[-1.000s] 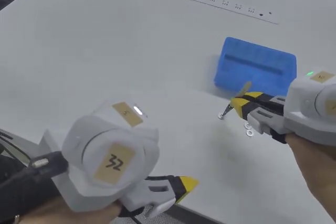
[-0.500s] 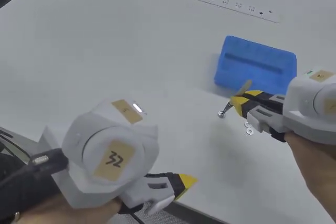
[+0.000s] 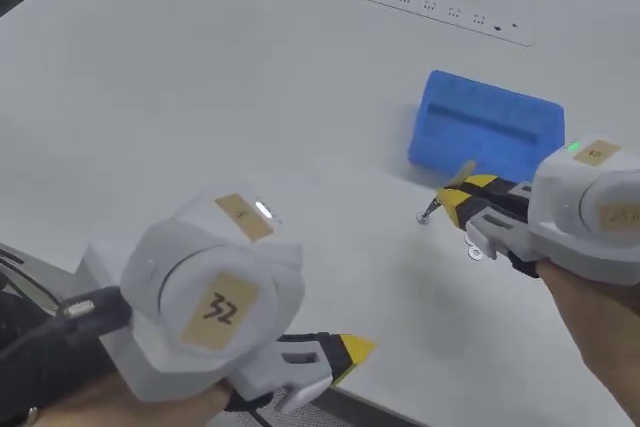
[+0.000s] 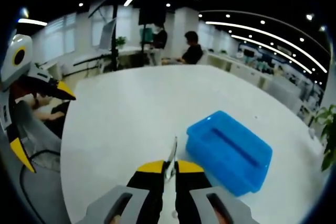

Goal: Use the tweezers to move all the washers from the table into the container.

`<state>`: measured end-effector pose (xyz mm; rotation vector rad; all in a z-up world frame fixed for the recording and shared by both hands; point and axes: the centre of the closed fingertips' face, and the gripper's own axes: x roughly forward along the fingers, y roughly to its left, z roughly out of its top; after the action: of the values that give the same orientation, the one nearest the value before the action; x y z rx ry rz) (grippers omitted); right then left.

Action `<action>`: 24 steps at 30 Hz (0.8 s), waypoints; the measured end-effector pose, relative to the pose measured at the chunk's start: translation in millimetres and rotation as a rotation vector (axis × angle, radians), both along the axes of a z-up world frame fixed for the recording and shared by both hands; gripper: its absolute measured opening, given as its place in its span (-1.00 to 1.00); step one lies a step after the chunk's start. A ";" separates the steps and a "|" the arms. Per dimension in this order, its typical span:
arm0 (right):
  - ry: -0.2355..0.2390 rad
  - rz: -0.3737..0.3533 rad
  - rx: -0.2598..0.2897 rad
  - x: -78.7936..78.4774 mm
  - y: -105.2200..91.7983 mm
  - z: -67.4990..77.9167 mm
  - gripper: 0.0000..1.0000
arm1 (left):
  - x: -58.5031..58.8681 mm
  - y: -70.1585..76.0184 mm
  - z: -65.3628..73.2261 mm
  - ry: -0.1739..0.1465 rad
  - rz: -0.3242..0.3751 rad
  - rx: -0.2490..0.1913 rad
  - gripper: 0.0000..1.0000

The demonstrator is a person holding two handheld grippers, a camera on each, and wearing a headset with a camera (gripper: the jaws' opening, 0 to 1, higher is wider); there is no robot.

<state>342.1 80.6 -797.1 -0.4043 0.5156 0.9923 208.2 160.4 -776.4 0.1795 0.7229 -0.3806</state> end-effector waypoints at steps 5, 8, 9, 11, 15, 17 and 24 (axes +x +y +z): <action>-0.001 0.002 -0.002 0.9 -1.0 -0.5 -0.94 | 0.5 0.4 0.0 -0.001 0.000 0.002 0.98; 0.000 0.000 -0.002 1.6 -1.2 -0.6 -0.94 | 0.6 0.2 -0.2 0.000 -0.002 0.004 0.98; 0.000 0.000 -0.002 1.6 -1.2 -0.7 -0.94 | 0.7 0.0 -0.1 0.000 -0.002 0.004 0.97; -0.002 -0.001 -0.002 2.0 -1.2 -0.7 -0.94 | 0.7 -0.2 -0.2 0.000 -0.004 0.006 0.95; -0.004 0.000 0.000 2.9 -1.6 0.5 -0.94 | 1.2 -1.1 0.2 -0.001 -0.006 0.006 0.95; -0.005 0.000 0.000 3.3 -1.7 0.7 -0.94 | 1.3 -1.1 0.4 -0.002 -0.006 0.006 0.95; 0.010 -0.016 0.011 3.2 -2.5 -1.5 -0.94 | 0.3 0.0 -0.6 0.002 -0.006 0.010 0.95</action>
<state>345.3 78.1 -798.6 -0.3854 0.5213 0.9816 208.4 160.4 -777.1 0.1906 0.7266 -0.3827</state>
